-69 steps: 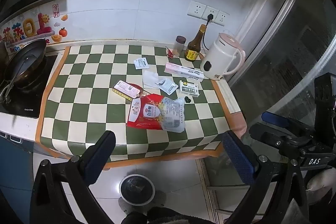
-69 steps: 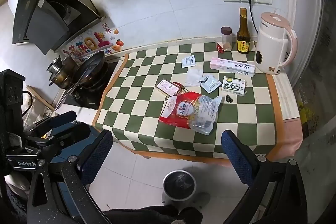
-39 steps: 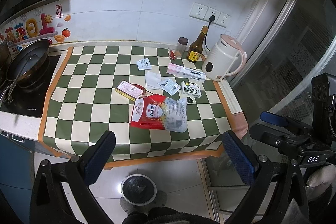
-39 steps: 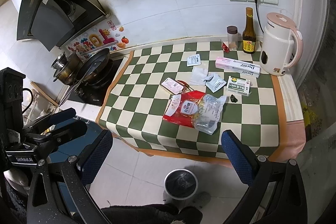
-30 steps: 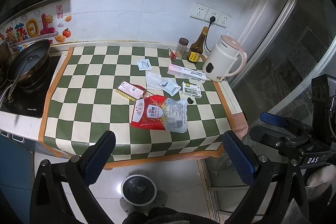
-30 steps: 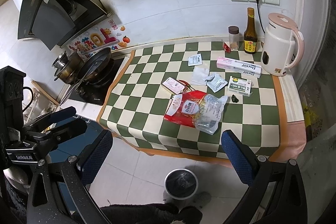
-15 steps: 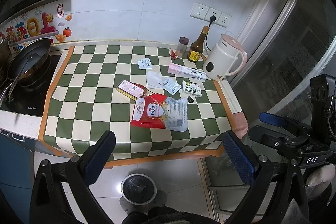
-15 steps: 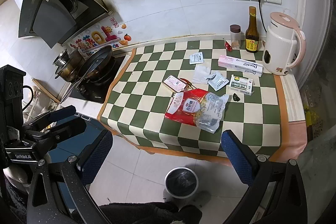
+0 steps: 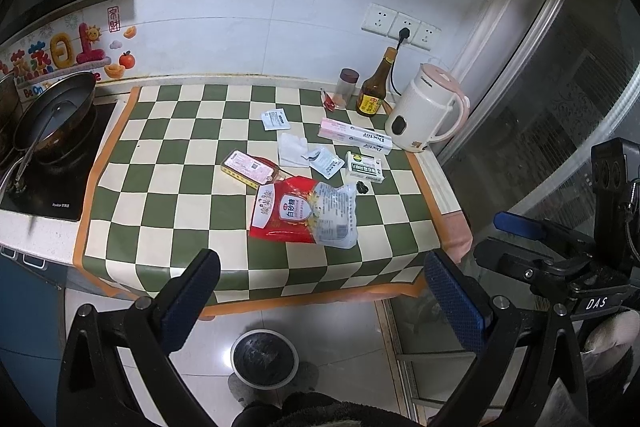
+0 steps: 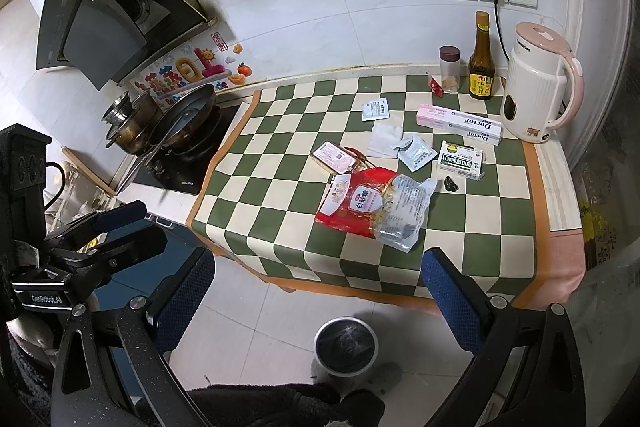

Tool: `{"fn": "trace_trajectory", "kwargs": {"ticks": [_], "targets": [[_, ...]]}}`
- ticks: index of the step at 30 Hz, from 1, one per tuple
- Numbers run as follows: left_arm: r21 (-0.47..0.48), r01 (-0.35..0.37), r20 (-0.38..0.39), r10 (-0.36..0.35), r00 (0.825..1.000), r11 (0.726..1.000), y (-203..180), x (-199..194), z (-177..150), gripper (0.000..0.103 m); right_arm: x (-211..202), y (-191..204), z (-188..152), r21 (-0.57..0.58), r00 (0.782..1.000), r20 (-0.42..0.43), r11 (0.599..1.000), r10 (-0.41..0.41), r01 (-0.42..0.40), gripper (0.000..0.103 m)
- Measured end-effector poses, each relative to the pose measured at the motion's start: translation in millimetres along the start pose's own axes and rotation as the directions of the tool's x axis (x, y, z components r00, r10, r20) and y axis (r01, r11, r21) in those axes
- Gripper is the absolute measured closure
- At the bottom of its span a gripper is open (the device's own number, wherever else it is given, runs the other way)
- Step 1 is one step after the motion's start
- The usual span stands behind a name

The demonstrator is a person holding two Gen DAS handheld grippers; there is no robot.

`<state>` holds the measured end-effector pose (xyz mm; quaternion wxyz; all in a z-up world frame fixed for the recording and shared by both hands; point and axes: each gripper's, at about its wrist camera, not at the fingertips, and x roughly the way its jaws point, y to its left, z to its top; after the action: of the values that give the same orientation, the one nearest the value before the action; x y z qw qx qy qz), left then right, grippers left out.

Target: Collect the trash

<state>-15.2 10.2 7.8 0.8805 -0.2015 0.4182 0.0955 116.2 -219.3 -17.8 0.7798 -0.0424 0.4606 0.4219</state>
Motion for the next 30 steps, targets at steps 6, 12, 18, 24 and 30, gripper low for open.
{"fn": "trace_trajectory", "kwargs": {"ticks": [6,12,18,24,30], "targets": [[0.003,0.0,-0.002,0.0,1.0,1.0,0,-1,-4,0.0,0,-2,1,-0.001,1.0,-0.002,1.0,0.0,0.0,0.0],[0.004,0.0,-0.002,0.0,1.0,1.0,-1,-1,-5,0.0,0,-3,1,0.001,1.0,-0.001,1.0,0.0,0.0,0.0],[0.009,0.005,-0.01,-0.005,1.0,1.0,-6,3,-7,0.0,3,0,2,0.002,1.0,-0.005,1.0,-0.003,0.003,0.0],[0.012,0.022,-0.021,-0.022,1.0,1.0,-2,6,-6,0.0,5,5,-1,0.008,1.0,-0.005,1.0,-0.007,0.007,0.0],[0.036,-0.127,-0.018,0.128,0.992,0.991,7,17,0,0.0,6,5,-7,0.079,0.997,0.043,0.995,-0.069,0.065,0.0]]}}
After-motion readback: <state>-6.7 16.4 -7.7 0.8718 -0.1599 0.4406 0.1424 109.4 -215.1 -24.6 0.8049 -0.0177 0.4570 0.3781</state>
